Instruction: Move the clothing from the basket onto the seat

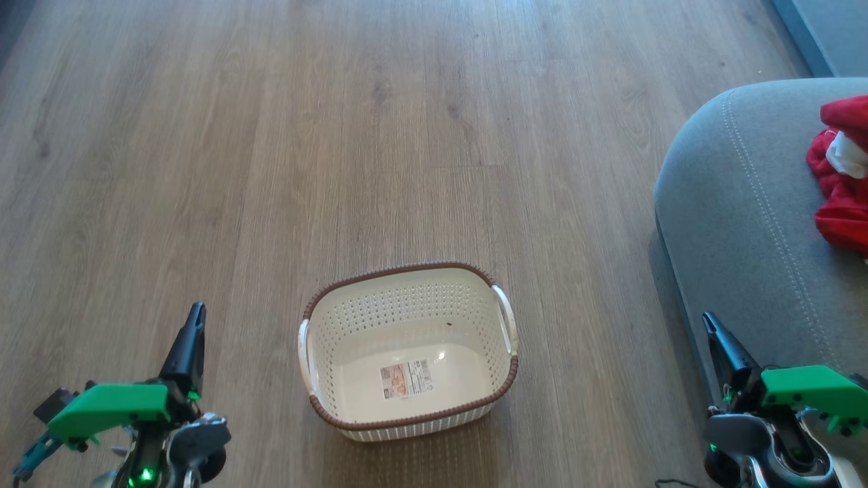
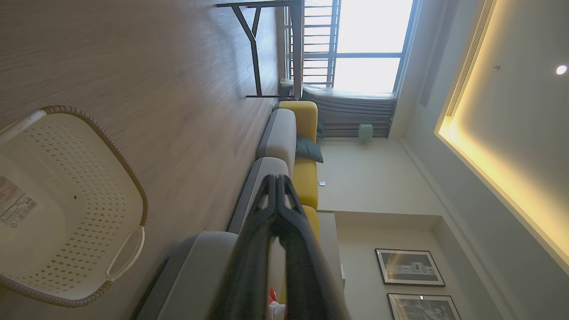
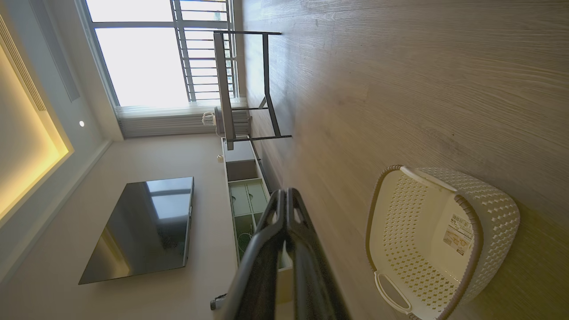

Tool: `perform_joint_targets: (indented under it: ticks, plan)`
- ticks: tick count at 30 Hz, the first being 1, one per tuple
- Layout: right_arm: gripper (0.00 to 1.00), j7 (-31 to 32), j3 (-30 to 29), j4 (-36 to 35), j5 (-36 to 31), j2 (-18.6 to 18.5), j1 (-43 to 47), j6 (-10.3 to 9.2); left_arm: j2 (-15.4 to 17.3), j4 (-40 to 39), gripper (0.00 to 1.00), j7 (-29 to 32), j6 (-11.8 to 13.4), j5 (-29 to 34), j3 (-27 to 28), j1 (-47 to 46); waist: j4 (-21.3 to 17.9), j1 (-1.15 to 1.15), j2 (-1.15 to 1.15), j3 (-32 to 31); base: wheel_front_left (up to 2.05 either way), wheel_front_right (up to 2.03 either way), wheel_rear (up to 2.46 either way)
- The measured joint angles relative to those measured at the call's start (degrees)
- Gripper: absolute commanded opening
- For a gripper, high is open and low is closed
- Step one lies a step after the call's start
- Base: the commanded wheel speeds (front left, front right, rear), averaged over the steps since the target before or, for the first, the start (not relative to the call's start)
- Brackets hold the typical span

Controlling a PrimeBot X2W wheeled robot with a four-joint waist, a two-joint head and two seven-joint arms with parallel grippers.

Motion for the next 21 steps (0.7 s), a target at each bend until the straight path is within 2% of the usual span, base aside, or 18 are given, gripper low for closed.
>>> perform_joint_targets:
  ticks: [21]
  plan:
    - [0.0,0.0,0.0,0.0,0.0,0.0,0.0,0.0,0.0,0.0,0.0,0.0,0.0,0.0,0.0,0.0,0.0,0.0,0.0,0.0,0.0,0.0,0.0]
